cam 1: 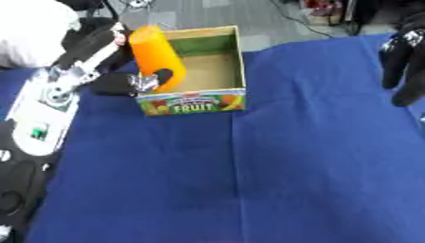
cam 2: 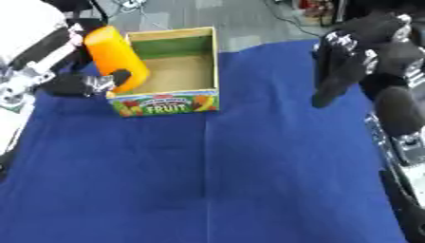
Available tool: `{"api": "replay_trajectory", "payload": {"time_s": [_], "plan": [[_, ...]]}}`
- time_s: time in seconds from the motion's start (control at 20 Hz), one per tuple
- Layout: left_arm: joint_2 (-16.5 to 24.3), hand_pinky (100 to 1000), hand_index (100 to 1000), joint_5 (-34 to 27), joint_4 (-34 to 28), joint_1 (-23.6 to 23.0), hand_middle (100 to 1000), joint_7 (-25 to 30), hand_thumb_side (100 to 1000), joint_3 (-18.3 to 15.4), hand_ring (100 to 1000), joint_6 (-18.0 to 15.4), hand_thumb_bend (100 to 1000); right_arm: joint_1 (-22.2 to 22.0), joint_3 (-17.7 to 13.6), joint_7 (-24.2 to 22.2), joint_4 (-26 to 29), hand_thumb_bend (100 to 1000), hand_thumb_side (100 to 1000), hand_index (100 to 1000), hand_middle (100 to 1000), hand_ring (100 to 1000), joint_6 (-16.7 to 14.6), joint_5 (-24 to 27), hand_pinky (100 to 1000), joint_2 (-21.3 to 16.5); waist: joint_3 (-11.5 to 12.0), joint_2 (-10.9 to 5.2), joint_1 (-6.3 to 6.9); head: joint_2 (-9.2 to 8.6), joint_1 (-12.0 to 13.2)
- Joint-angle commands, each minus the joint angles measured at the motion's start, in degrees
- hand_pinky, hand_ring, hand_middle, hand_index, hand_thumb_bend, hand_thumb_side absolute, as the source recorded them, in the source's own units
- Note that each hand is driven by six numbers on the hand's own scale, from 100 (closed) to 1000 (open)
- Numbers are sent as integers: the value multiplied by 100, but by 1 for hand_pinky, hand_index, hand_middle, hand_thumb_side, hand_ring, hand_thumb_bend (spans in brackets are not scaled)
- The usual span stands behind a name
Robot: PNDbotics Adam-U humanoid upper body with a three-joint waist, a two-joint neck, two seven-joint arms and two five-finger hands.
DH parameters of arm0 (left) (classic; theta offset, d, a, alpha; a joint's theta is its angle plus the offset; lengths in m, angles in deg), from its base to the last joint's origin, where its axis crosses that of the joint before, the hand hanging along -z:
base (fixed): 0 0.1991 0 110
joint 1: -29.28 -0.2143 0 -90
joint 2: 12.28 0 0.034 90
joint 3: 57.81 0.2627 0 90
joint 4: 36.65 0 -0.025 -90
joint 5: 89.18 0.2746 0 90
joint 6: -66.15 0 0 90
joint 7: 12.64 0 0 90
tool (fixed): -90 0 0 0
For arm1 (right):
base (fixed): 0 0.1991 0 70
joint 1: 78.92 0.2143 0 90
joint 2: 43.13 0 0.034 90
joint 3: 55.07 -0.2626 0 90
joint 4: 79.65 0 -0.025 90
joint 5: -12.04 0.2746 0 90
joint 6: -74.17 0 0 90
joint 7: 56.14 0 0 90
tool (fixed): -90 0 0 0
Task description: Pick up objects on the table and place them in the box.
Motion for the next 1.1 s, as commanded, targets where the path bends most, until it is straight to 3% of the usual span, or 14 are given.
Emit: {"api": "replay_trajectory", "payload": {"time_s": [0.05,0.25,0.45,0.7,1.1], "plan": [[261,100,388,-47,230,315,115,57,697,1,100,-75,301,41,-14,-37,88,100,1000,468,220,264,-10,35,100,-158,-4,-141,-1,26,-40],[311,100,385,89,762,630,120,-132,725,20,100,-332,297,54,-2,-55,88,100,1000,468,215,261,-1,60,100,-143,-44,-143,17,10,-11],[313,100,378,488,1415,963,124,-665,755,8,100,-841,286,105,21,-86,88,100,1000,468,207,255,6,99,100,-105,-128,-120,45,-85,68],[216,100,369,1350,2272,1339,129,-1388,769,-144,100,-1483,286,238,68,-155,88,100,1000,468,202,250,9,165,100,-51,-286,-22,104,-245,206],[166,100,375,2817,3390,1719,143,-2472,769,-547,100,-1659,283,484,110,-265,88,100,1000,468,201,249,14,248,100,44,-564,187,221,-444,408]]}}
